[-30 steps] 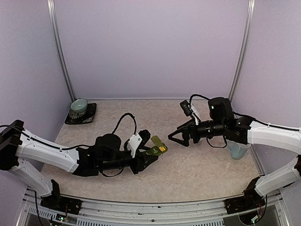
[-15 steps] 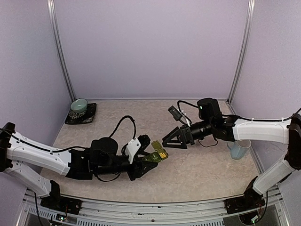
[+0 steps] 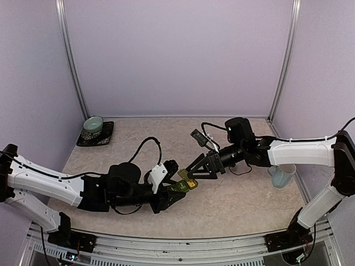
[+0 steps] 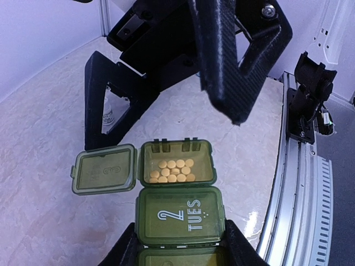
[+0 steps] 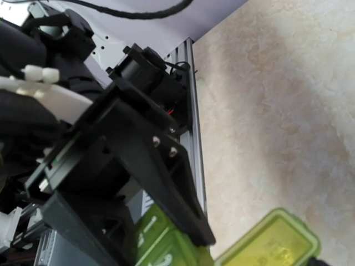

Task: Sort the pills into containers
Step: Close the lid of the pill container on the pill container.

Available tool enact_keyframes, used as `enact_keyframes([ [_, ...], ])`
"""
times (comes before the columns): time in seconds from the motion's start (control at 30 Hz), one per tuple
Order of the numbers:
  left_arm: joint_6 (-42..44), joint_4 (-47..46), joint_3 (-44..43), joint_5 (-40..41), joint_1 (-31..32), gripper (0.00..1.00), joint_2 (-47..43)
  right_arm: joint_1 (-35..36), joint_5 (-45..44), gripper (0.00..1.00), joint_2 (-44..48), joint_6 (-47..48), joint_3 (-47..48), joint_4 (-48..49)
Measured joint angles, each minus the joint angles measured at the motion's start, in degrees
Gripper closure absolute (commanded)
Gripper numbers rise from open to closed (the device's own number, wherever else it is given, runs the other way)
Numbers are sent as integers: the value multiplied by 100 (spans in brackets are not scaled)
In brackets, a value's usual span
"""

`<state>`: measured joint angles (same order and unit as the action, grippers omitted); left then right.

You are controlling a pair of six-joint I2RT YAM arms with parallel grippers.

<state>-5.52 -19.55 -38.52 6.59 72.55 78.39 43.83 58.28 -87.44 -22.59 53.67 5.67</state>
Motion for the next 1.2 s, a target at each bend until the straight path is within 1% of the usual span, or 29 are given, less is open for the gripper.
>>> enact_keyframes([
  [0.3,-2,61,0,120,28,67,0,81,-280,0,-15,260,269,-472],
  [0.5,0,-55,0,116,52,67,0,101,-595,0,-9,332,269,-584],
  [0.67,0,-98,2,118,61,67,0,103,-671,0,-9,348,271,-625],
  [0.8,0,-142,33,120,61,67,0,103,-511,0,-9,321,269,-573],
  [1.0,-7,-201,87,120,63,68,13,144,74,0,28,90,201,-11],
  [1.2,-22,-249,131,122,61,68,31,245,476,1,155,-50,138,317],
])
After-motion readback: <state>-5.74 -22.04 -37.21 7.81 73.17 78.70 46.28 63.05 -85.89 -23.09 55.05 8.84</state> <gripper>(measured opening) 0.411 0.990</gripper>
